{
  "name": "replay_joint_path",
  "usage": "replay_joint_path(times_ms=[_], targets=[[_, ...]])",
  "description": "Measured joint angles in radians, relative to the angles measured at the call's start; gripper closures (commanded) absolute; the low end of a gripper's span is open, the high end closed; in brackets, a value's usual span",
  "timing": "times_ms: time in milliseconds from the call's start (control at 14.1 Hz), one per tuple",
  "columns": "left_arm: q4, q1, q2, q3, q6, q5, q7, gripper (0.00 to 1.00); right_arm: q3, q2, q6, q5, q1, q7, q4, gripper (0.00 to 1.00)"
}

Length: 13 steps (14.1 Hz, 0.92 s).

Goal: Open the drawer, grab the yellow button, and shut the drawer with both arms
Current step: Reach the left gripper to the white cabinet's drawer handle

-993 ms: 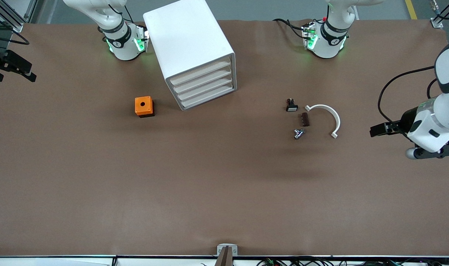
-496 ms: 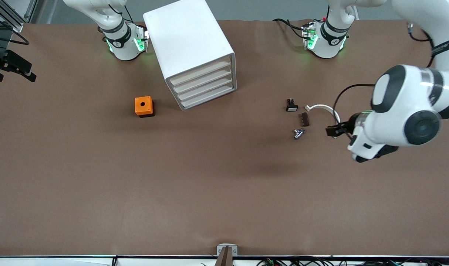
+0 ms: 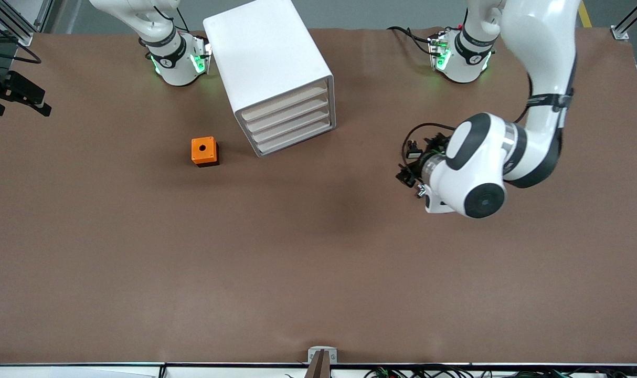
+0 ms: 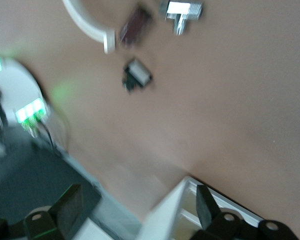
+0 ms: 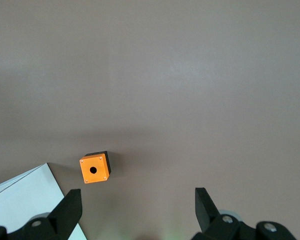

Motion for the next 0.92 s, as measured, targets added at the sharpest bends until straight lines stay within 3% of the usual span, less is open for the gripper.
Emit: replay_joint_path(times_ms=[284, 496, 780, 922], targets=[[0.0, -0.048, 0.083, -0.002, -0.002, -0.183, -0.342, 0.0, -0.001, 0.004, 0.0, 0.0, 0.0, 0.0, -0.003, 0.0], [0.0, -0.063, 0.107, -0.049, -0.04, -0.293, -0.536, 0.0, -0.001, 0.013, 0.0, -0.003, 0.0, 0.0, -0.003, 0.0], [-0.006, -0.077, 0.135, -0.098, -0.078, -0.397, -0.638, 0.0, 0.0, 0.071, 0.005, -0.003, 0.0, -0.001, -0.003, 0.0], [-0.009, -0.087, 0.152, -0.108, -0.078, -0.454, -0.658, 0.05, 0.0, 0.126, 0.018, -0.004, 0.0, -0.001, 0.01, 0.0]])
